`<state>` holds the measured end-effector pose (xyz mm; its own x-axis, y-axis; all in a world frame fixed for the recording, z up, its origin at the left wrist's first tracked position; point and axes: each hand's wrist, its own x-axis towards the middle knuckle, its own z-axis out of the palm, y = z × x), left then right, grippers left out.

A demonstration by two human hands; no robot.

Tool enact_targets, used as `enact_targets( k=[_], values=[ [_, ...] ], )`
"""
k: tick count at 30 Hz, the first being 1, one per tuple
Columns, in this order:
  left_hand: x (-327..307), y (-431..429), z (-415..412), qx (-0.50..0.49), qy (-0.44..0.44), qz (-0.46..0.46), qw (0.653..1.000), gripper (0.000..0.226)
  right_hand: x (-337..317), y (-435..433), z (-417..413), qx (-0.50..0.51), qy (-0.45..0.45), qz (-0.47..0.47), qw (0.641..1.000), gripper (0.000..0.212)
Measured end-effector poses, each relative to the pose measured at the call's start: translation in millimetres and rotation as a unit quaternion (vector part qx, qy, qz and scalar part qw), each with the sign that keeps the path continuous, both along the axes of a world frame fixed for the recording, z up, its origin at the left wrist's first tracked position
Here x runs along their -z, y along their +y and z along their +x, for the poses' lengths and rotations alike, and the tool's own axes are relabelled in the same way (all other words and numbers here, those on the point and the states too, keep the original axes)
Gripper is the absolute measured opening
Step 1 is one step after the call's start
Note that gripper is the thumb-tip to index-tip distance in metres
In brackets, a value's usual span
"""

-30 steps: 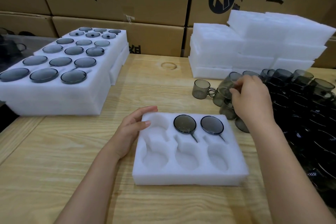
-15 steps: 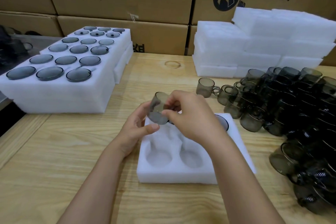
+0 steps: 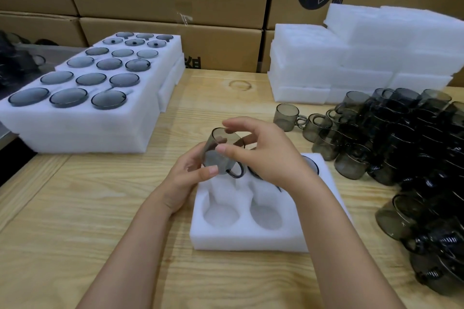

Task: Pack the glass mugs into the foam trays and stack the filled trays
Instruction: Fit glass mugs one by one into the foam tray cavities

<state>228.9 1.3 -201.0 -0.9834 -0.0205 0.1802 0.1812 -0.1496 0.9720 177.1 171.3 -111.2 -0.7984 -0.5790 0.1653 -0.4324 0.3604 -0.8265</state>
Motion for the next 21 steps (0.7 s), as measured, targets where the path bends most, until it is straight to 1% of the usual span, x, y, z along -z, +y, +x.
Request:
enact_targets(
  k=[5, 8, 11, 15, 18, 19, 21],
  values=[
    [-1.6, 2.0, -0.1, -0.046, 0.013, -0.042, 0.998, 0.062, 5.3, -1.7, -2.4, 0.042, 0.059, 0.027, 0.997, 0.052],
    [0.3, 1.5, -1.3, -0.06, 0.012, -0.034, 0.998, 0.052, 7.7, -4.3, -1.8, 0.038, 0.075, 0.038, 0.996, 0.053],
    [3.2, -0.7, -2.3, -0.07, 0.004, -0.02, 0.997, 0.047, 10.3, -5.8, -2.1, 0.036, 0.081, 0.043, 0.995, 0.054],
    [3.4, -2.3, -1.9, -0.048, -0.015, 0.008, 0.999, 0.047, 15.3, -7.1, -4.4, 0.023, 0.091, 0.07, 0.993, 0.055],
    [2.6, -2.8, -0.9, -0.023, -0.033, 0.012, 0.999, 0.061, 19.0, -8.7, -5.6, 0.003, 0.103, 0.101, 0.989, 0.052],
    [2.0, -2.5, -0.9, -0.017, -0.036, 0.009, 0.999, 0.062, 20.0, -9.6, -5.1, -0.004, 0.106, 0.109, 0.988, 0.05],
    [0.5, -1.6, -1.1, -0.01, -0.041, 0.023, 0.999, 0.052, 21.5, -10.9, -4.3, -0.012, 0.107, 0.118, 0.987, 0.047]
  ],
)
